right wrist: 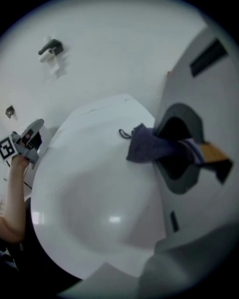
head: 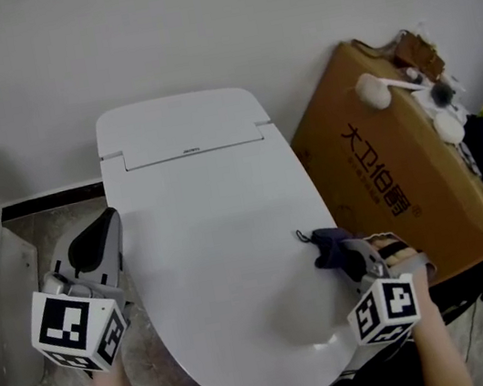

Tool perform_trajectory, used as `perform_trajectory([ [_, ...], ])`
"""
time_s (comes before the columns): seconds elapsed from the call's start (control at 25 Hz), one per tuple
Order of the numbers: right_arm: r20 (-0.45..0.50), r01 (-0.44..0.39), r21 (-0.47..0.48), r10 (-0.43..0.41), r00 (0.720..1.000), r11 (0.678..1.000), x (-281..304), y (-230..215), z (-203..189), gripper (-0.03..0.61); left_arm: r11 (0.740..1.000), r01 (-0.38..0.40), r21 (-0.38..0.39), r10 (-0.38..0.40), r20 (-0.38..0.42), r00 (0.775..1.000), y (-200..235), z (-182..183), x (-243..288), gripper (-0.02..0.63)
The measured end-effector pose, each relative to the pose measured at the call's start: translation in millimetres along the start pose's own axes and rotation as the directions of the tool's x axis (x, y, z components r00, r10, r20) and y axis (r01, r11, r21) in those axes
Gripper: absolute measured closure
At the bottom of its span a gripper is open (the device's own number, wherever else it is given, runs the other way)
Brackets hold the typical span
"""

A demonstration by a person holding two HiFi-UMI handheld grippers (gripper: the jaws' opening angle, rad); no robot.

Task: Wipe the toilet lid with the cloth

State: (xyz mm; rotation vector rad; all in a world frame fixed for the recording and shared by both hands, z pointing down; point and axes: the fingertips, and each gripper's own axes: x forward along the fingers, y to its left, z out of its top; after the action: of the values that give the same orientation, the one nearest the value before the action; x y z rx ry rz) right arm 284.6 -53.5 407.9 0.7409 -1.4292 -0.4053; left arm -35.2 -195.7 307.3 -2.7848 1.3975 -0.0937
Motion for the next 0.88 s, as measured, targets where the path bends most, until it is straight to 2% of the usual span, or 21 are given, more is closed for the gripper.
perform_trajectory([
  [0.88, 0.086, -0.012, -0.080, 0.019, 0.996, 0.997, -11.1, 13.4, 73.4, 0.515, 1.000, 0.018, -0.003, -0.018, 0.005, 1.000, -4.7, 2.9, -5.1, 0.597],
])
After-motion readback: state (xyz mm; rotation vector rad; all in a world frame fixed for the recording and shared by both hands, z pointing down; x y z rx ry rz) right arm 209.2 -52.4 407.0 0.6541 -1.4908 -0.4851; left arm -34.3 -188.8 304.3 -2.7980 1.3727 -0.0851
